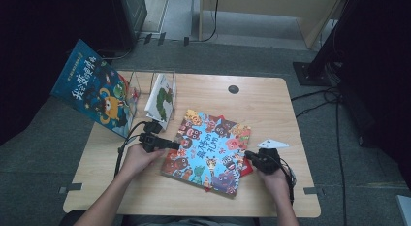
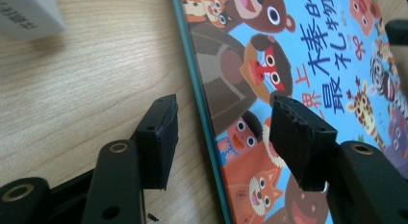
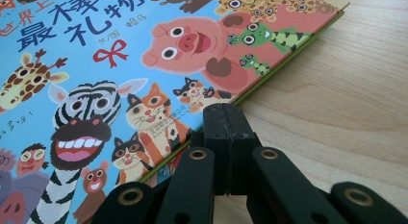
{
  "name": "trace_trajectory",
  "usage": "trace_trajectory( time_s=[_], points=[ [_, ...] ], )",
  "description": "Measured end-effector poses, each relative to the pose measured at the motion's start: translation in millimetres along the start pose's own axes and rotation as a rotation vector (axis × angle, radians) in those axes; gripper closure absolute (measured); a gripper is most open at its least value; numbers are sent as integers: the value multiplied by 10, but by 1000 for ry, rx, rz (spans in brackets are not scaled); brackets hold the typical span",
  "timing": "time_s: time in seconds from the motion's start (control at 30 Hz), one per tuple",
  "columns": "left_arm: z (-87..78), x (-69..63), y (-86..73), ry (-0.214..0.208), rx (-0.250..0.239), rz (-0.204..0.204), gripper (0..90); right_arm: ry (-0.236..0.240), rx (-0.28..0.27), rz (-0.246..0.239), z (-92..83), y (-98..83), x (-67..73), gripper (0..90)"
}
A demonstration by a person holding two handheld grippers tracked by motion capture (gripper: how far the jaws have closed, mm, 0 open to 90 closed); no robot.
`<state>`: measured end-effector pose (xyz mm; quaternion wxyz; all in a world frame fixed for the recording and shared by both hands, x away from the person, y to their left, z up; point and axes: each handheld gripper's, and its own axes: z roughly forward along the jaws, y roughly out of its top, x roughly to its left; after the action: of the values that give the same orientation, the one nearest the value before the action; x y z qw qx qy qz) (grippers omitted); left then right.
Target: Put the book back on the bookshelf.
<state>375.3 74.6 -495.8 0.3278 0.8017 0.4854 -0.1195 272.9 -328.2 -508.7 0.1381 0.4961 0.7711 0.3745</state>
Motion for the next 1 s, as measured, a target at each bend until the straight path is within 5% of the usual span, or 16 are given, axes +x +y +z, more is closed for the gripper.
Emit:
trace_trajectory(
  time_s=[0.1,0.13,0.3,0.83,1.0],
  points=[
    [5,-12,-2,6,-1,15,443,5,3,6,5,0,-10,900],
    [19,-39,-8,20,-5,56,442,9,2,9,8,0,-18,900],
    [49,-88,-9,22,0,77,426,13,0,7,19,5,-32,900],
    [17,-21,14,-36,30,-19,398,30,5,1,142,107,-80,900],
    [30,-68,50,-1,56,-2,390,50,-6,15,154,96,-112,900]
  ],
)
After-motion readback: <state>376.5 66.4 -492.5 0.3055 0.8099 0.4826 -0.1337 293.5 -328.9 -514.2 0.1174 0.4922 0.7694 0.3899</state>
